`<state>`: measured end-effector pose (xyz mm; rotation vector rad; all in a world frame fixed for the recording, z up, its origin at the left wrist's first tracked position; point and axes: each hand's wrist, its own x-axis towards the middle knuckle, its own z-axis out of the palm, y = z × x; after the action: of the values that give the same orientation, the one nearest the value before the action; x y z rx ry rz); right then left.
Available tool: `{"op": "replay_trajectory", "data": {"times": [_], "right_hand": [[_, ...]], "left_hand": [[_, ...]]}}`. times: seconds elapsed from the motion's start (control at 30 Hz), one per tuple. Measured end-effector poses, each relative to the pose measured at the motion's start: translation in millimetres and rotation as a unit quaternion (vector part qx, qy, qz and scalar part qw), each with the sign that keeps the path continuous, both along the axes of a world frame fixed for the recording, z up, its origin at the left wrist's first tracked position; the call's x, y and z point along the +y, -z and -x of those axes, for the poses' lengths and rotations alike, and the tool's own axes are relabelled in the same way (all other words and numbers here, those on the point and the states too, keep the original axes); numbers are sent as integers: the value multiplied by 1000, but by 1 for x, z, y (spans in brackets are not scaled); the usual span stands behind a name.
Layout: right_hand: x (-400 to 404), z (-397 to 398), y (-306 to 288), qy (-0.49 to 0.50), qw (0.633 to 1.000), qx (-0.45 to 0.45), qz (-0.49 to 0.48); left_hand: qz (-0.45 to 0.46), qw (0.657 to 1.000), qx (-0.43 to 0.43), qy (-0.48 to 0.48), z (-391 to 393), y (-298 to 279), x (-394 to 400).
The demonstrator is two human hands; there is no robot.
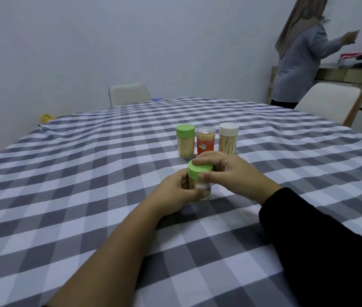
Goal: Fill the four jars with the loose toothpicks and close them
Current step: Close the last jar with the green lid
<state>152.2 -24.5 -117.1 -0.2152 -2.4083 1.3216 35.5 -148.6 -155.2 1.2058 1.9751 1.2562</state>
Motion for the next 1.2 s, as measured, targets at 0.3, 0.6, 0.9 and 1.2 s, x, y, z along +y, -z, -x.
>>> {"op": "replay_trajectory", "data": {"times": [0.3,0.6,0.9,1.2], "right_hand": [[-19,18,16,154,979,19,-132],[-19,18,15,175,979,35,-94],[-16,9,10,71,997,16,-14],[-18,12,13,73,997,14,-32]], "left_hand": [[-31,997,63,-19,-5,0,0],[-38,991,66,-107,-15,2,6],[-39,991,33,-127,-19,2,6],[-32,986,48,-157,-16,7,8]]}}
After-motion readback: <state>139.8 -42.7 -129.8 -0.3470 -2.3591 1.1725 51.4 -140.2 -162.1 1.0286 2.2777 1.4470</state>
